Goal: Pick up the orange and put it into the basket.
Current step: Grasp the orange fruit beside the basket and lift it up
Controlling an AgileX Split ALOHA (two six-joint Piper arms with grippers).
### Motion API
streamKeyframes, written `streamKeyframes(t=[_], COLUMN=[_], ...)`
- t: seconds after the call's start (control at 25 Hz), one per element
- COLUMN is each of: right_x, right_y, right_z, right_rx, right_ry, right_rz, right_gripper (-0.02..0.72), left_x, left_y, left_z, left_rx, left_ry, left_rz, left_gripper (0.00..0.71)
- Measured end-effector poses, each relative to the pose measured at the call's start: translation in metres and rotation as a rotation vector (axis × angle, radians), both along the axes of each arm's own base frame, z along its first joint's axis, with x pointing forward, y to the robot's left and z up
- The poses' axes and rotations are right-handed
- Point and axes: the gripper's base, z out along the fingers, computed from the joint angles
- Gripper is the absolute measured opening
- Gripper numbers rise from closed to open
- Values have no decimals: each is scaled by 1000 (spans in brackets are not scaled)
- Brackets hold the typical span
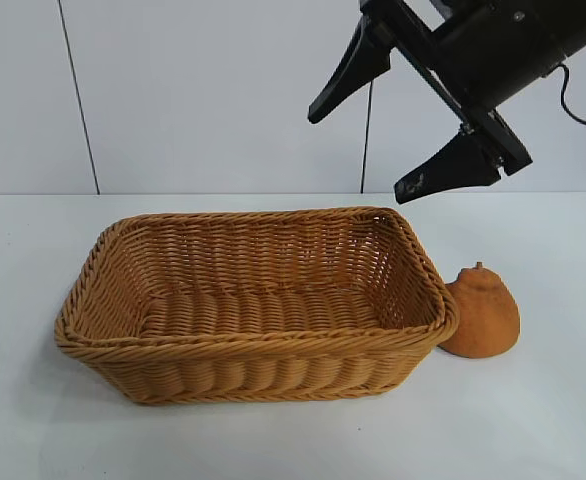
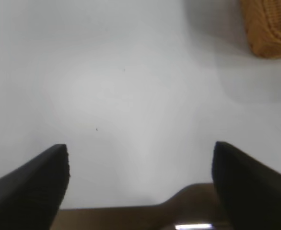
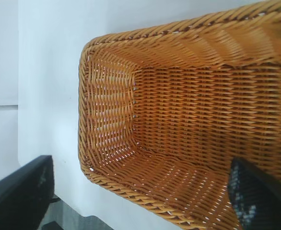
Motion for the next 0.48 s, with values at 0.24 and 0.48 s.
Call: streamKeyframes(t=[0.24, 0.48], right_x=[7, 27], right_y=[-29, -51], right_z=[-13, -55], right_rx=[-216, -241], right_ry=[30, 151], right_rz=[-89, -158], right_gripper=[674, 674], left_x=[-5, -5], left_y=[0, 0], left_z=[0, 0], left_rx=[1, 1], left_ry=[-30, -30], left_rz=[1, 1], left_gripper=[581, 581])
